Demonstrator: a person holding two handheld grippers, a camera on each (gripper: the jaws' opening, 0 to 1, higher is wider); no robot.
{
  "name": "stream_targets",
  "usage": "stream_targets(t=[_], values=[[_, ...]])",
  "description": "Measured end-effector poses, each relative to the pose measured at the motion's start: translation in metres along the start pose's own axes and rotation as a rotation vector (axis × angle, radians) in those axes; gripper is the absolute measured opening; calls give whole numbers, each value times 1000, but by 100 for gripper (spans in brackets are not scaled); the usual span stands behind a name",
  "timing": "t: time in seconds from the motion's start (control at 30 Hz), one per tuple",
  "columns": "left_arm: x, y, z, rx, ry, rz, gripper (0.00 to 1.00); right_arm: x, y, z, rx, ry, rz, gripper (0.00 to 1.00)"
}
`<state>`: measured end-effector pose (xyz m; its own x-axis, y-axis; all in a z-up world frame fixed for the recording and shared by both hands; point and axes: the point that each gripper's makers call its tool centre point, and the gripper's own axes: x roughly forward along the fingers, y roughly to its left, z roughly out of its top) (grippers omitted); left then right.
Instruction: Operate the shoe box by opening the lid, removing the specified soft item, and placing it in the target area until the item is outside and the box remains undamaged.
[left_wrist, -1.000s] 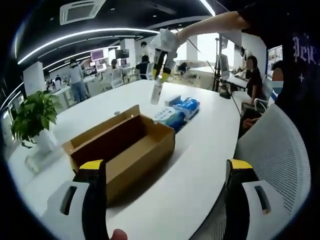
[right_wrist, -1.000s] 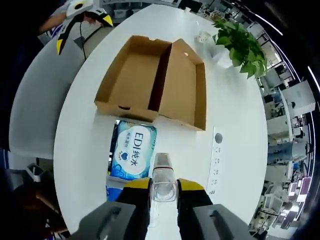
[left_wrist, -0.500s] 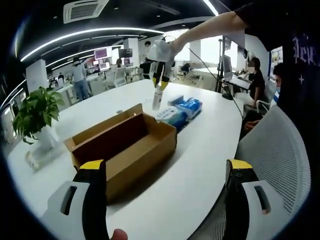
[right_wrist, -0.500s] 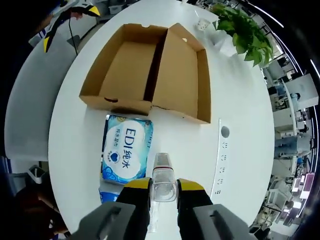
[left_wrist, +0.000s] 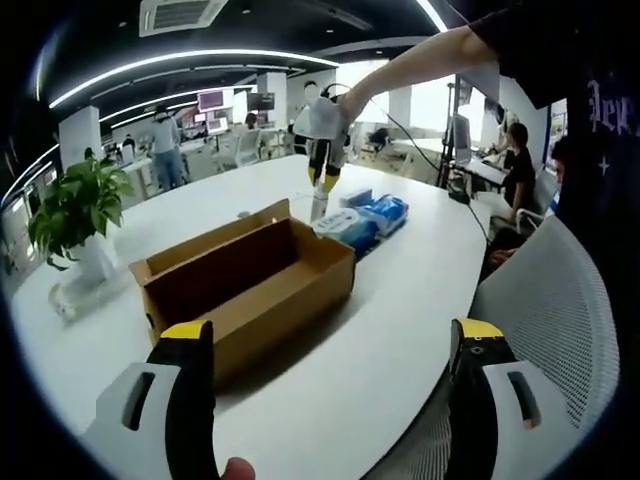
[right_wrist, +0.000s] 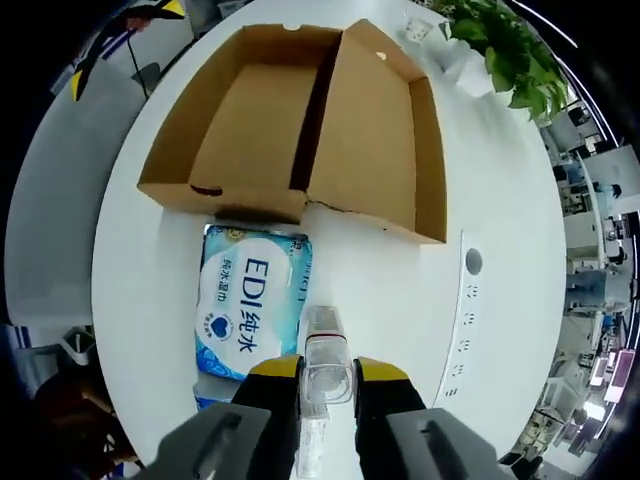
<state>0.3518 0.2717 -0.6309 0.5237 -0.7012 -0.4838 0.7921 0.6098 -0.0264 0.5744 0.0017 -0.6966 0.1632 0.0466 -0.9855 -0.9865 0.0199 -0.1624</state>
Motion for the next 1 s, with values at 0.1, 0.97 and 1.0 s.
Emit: stream_targets(t=[0.1,0.97,1.0], values=[[-1,0,-3,-9,3,4,97,2,0,1,13,2,10,15],[0,3,-14,-47,16,16,95,4,-5,13,69,-47,54,15],[1,3,-14,-48,18,17,95,3,-5,14,62,-48,51,15]])
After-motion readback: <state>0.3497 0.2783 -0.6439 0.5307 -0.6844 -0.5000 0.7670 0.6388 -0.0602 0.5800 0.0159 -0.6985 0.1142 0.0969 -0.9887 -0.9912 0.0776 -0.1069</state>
